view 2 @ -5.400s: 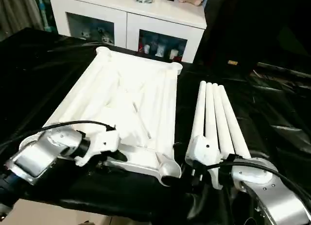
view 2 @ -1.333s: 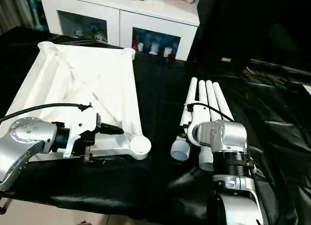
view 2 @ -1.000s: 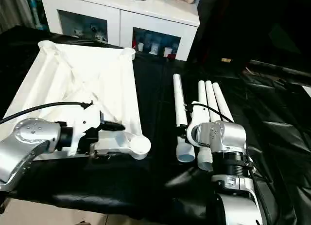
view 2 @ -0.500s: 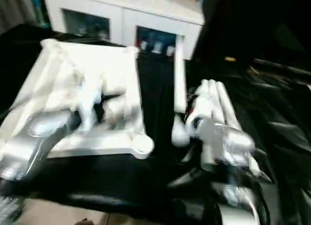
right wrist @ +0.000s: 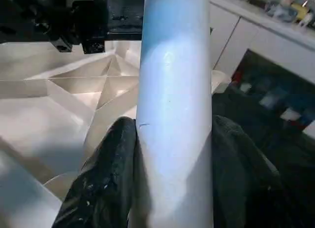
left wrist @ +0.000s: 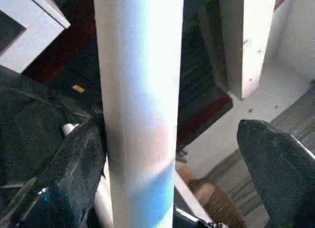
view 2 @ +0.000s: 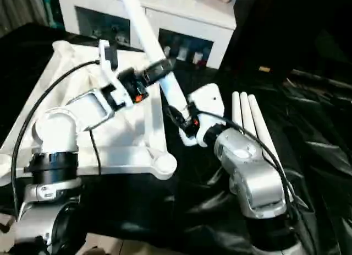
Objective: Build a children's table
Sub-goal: Pick table leg
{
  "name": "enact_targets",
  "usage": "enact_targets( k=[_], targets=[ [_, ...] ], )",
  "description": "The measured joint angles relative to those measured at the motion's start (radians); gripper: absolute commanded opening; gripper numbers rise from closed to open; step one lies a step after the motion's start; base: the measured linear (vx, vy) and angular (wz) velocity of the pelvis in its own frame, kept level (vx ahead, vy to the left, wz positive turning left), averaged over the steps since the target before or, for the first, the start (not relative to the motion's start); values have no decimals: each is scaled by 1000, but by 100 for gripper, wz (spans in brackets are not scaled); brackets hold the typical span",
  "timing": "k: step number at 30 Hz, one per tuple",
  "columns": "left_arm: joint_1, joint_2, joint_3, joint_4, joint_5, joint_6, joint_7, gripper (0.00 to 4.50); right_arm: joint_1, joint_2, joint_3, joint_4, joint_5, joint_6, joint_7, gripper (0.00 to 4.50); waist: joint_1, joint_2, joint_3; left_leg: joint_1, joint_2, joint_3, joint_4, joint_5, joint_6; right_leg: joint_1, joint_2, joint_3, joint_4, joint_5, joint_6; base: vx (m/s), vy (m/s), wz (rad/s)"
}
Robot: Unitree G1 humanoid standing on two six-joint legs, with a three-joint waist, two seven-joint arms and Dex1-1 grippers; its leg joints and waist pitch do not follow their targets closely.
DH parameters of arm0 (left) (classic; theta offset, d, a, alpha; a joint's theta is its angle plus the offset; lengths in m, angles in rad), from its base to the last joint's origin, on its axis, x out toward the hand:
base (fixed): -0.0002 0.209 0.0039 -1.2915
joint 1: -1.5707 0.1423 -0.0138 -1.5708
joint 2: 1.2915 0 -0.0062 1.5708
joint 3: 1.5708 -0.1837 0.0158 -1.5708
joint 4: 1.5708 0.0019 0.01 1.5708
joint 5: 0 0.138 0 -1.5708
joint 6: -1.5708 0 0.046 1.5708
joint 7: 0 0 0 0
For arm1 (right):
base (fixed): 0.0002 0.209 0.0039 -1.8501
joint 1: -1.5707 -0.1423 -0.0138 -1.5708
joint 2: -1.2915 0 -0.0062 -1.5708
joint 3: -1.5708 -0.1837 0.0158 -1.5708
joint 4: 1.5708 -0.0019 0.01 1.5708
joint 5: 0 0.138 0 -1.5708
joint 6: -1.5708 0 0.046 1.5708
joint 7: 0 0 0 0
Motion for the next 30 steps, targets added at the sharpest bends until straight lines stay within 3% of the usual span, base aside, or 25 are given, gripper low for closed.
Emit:
enact_targets(
  k=[7,10,17,23,25,28,30],
  targets=[
    [-16,-54,56,29,24,-10,143,410,0,-4,88,4,-124,-52,-65,184,0,0,0,0,0,0,1,1,2,0,0,0,0,2,2,0,0,0],
    [-19,-55,51,40,71,-77,216,375,-18,-7,129,28,-195,-76,-114,184,-2,0,0,0,0,0,1,1,2,0,0,0,0,1,4,0,0,0],
    [-30,-86,50,63,111,-166,285,324,-60,24,172,96,-270,-83,-169,184,-2,-1,0,-1,0,0,1,2,2,0,0,0,0,2,4,0,0,0],
    [-36,-98,89,64,52,-173,289,281,-71,36,200,106,-306,-112,-191,184,-3,-1,0,-1,0,0,1,2,2,0,0,0,0,4,1,0,0,0],
    [-36,-99,103,64,21,-167,293,245,-73,38,206,108,-315,-121,-195,184,-3,-1,0,-1,0,0,1,2,2,0,0,0,0,4,1,0,0,0],
    [-36,-99,110,64,6,-165,297,238,-81,39,213,127,-321,-130,-198,184,-2,-1,0,-1,0,0,2,2,2,0,0,0,0,4,1,0,0,0],
    [-36,-99,111,64,3,-165,297,201,-81,39,215,129,-338,-138,-200,184,-2,-1,0,-1,0,0,2,2,2,0,0,0,0,4,3,0,0,0]
  ],
)
